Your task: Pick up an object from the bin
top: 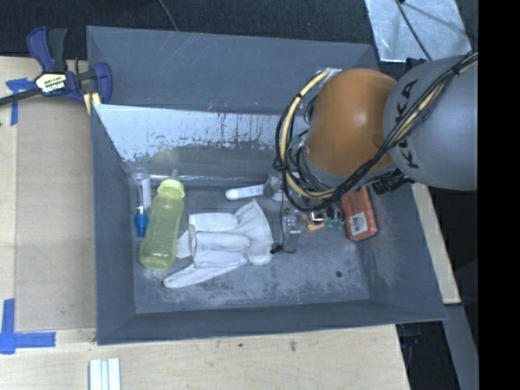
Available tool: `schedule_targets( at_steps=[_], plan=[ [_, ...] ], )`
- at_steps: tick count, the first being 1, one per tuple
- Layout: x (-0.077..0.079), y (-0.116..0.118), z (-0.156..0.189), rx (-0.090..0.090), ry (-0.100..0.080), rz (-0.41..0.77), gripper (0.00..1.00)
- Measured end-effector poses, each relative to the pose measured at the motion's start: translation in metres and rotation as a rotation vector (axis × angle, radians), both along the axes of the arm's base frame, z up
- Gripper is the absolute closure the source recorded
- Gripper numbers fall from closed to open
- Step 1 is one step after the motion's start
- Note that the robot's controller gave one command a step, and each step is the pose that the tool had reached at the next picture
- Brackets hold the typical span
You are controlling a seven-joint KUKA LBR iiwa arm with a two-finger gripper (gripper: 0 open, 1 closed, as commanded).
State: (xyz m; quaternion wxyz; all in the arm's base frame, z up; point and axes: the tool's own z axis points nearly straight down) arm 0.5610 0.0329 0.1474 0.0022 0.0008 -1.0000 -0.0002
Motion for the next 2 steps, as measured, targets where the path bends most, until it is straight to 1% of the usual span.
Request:
schedule_targets(
  at_steps=[1, 2],
  plan=[
    [0.001, 0.0, 0.005, 0.0, -0.008, -0.001, 0.0],
    [0.005, 0.011, -0.027, -0.001, -0.011, 0.07, 0.0]
  ],
)
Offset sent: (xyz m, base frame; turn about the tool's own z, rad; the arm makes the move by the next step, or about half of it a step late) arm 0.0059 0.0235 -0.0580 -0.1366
